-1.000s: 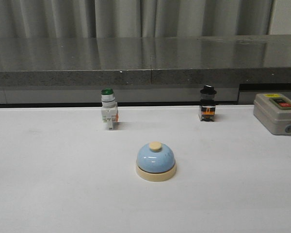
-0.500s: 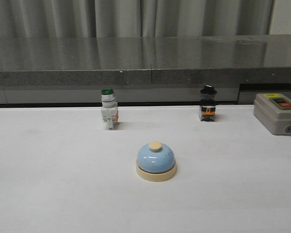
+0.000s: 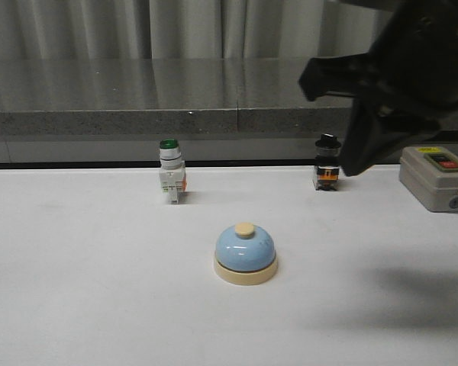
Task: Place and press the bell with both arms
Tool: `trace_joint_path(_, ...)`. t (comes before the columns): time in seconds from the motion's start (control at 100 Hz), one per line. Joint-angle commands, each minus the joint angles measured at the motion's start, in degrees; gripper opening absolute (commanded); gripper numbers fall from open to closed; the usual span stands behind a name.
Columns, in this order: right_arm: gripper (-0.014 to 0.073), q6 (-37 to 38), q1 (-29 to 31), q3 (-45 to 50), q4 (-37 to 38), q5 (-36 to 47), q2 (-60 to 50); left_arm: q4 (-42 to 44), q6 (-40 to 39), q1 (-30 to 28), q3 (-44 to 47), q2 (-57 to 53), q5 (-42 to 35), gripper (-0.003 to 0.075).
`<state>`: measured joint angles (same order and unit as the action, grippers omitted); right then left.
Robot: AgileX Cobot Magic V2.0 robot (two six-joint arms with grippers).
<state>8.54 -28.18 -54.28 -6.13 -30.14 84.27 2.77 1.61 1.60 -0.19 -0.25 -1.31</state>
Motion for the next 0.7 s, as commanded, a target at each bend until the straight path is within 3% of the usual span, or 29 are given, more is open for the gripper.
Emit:
trace_joint_path(0.0, -0.0064, -0.6, -1.5, -4.1, -0.4, 3.4, 2.1, -0.2, -0.5, 0.1, 3.1, -1.8, -4.2, -0.0021)
trace_joint_path(0.34, -0.0064, -0.6, -7.1, -12.9, -0.5, 3.6, 12.5, -0.2, -0.5, 0.1, 3.1, -1.8, -4.2, -0.0021)
trace_joint_path(0.69, -0.0064, -0.6, -8.5, -14.4, -0.5, 3.7, 16.5, -0.2, -0.5, 0.1, 3.1, -1.8, -4.2, -0.0021)
